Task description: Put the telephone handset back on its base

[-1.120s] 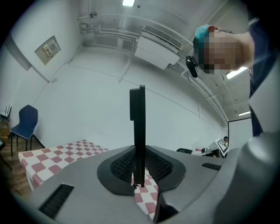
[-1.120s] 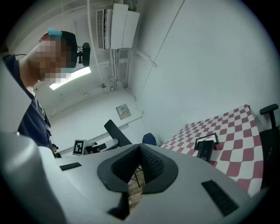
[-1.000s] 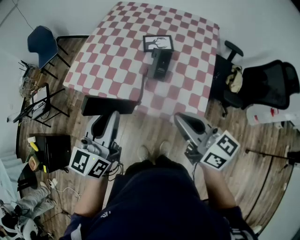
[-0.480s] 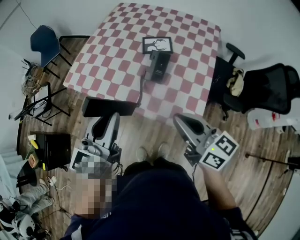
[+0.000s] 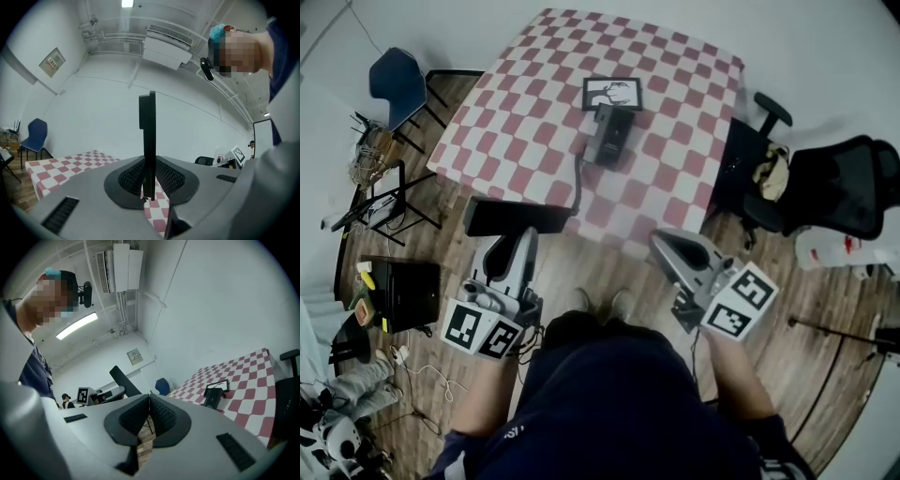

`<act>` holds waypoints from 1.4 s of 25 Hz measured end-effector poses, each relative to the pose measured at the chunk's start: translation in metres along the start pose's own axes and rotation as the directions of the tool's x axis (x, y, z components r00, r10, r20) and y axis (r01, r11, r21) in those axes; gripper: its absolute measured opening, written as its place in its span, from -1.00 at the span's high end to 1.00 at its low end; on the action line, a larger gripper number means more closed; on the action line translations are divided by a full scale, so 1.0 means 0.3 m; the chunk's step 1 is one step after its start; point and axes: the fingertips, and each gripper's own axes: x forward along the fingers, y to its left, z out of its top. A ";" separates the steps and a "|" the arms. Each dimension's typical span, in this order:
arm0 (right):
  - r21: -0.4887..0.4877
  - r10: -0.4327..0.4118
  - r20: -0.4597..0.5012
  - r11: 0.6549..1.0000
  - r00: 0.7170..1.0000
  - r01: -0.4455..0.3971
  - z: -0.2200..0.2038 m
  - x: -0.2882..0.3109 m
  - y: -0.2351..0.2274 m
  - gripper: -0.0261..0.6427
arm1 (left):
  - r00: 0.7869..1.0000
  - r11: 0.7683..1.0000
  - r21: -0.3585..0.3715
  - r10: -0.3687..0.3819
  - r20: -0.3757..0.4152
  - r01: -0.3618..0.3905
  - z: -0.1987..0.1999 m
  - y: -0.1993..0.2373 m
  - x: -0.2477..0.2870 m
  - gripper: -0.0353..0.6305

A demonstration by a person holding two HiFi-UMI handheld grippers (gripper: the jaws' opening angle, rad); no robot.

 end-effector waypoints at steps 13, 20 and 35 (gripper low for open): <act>0.002 -0.008 -0.021 1.000 1.000 0.008 0.002 0.048 -0.049 0.87 | 1.000 1.000 -0.010 -0.002 0.001 0.002 -0.012 0.044 0.051 0.63; 0.002 -0.025 -0.029 1.000 0.999 0.025 0.035 0.176 -0.093 0.87 | 1.000 1.000 -0.027 -0.011 0.000 0.011 0.004 0.163 0.113 0.63; 0.034 -0.101 -0.030 0.994 0.994 0.102 0.099 0.486 -0.200 0.87 | 0.995 0.994 -0.060 -0.091 -0.048 0.088 0.028 0.476 0.302 0.63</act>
